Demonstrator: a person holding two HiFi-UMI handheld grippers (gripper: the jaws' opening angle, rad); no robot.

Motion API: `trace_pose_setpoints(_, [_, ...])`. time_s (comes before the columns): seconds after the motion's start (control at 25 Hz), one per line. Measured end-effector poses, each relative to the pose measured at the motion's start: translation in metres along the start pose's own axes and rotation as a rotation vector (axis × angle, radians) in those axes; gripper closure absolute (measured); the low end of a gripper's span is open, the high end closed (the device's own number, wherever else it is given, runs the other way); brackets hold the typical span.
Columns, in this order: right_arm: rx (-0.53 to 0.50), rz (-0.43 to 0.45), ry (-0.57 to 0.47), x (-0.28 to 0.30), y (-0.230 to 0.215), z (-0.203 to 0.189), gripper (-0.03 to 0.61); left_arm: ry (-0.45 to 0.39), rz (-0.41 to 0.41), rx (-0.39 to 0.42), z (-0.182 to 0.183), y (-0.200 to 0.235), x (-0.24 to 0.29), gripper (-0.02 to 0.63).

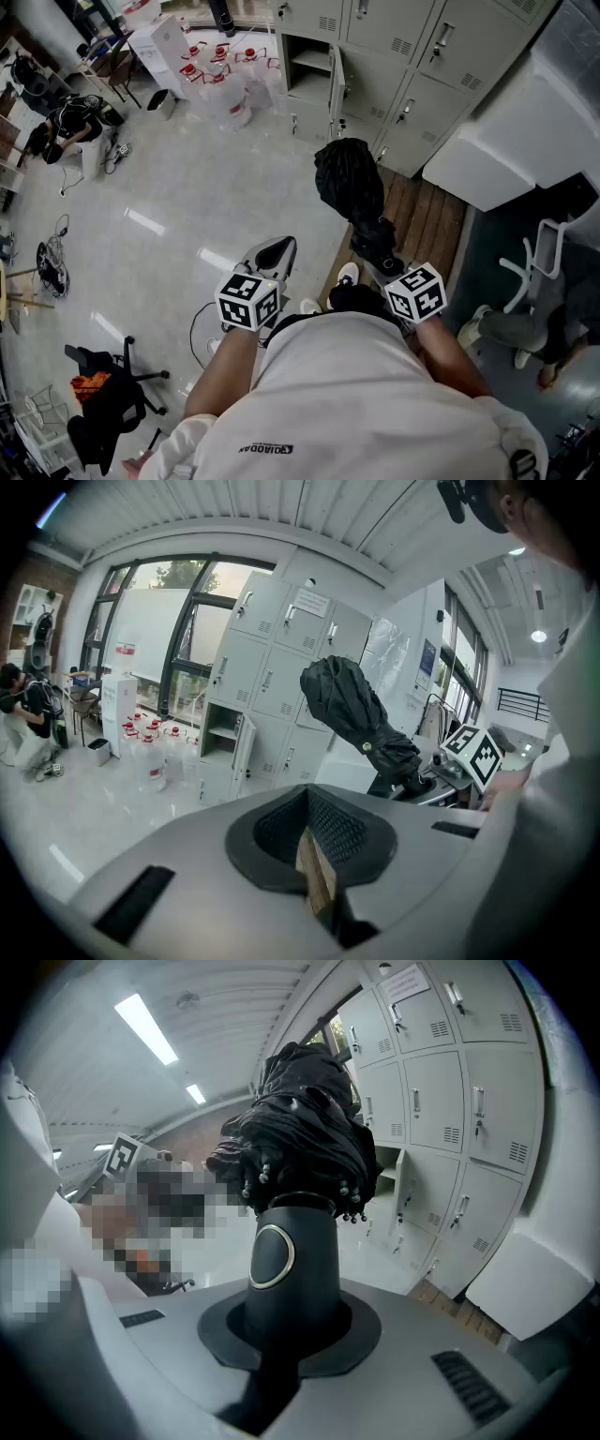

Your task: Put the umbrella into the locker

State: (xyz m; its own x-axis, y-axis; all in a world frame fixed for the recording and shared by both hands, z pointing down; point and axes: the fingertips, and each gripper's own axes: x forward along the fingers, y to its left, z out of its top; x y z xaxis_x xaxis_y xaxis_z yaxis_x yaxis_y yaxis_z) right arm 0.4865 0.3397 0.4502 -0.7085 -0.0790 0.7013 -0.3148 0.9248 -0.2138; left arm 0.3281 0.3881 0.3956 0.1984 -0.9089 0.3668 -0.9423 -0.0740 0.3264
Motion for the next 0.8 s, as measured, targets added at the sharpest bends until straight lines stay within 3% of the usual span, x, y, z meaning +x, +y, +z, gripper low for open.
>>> trace_pose_setpoints(0.8, [-0.029,0.0,-0.003,0.02,-0.004,0.012,0.514,-0.009,0.046,0.029,0.002,0.021,-0.002,0.6])
